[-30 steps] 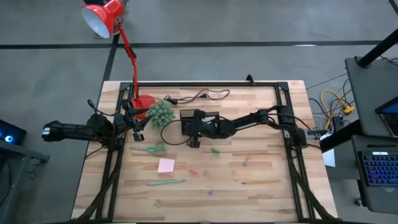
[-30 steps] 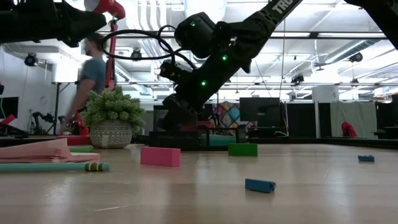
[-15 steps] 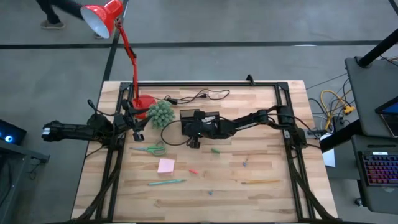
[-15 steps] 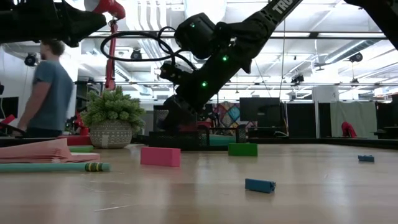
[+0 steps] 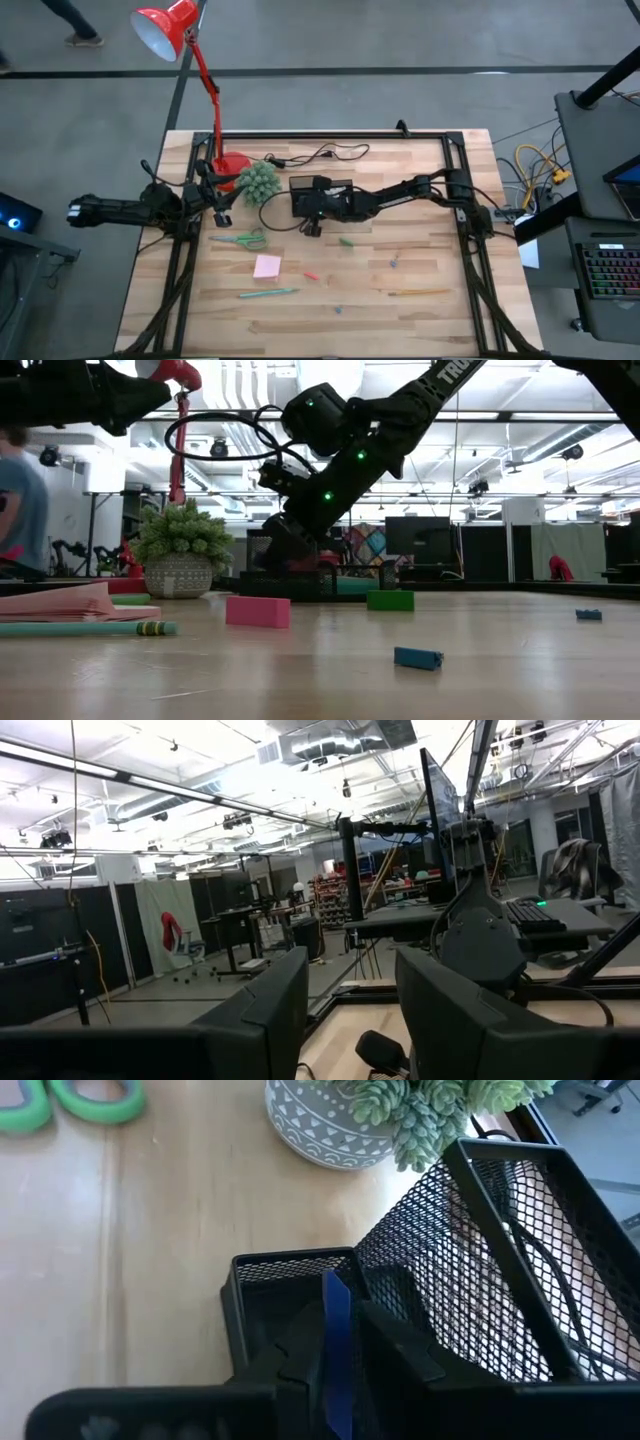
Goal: Pick and place office supplies into organizer
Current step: Put the blue eraser into the desk organizer
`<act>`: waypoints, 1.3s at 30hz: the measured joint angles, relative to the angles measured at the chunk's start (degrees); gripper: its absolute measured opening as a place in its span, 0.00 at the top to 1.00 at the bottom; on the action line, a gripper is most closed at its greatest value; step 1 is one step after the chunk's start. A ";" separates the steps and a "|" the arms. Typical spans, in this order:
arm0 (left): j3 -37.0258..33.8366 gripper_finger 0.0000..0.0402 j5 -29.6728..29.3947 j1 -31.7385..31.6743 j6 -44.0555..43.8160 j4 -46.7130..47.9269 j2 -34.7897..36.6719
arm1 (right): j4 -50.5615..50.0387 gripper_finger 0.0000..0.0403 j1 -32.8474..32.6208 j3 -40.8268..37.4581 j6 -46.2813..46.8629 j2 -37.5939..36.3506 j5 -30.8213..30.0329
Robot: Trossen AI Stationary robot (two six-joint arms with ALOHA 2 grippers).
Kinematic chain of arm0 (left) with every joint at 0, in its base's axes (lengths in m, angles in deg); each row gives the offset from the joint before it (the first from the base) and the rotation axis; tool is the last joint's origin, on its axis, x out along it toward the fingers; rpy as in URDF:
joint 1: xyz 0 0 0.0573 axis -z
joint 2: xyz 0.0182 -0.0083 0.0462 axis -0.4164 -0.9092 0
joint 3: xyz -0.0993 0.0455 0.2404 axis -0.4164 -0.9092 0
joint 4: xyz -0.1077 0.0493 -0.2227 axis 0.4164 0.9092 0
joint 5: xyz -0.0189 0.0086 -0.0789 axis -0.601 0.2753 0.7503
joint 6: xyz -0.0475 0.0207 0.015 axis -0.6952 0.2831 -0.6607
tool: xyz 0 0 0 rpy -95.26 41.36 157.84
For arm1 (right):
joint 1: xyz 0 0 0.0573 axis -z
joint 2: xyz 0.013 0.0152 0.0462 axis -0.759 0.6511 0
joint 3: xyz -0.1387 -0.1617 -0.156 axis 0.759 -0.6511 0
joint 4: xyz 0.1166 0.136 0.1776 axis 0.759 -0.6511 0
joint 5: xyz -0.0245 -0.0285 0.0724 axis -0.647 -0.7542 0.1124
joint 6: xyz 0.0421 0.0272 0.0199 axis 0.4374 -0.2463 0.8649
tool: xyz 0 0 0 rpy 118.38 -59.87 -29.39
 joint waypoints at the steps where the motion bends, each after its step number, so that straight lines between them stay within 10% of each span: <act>1: 0.00 0.65 0.00 -0.01 0.00 0.00 0.00 | -0.02 0.84 0.00 0.00 -0.02 0.01 0.00; 39: -0.01 0.65 0.00 -0.01 0.00 0.00 0.00 | -0.26 0.54 0.07 0.17 0.23 0.01 -0.45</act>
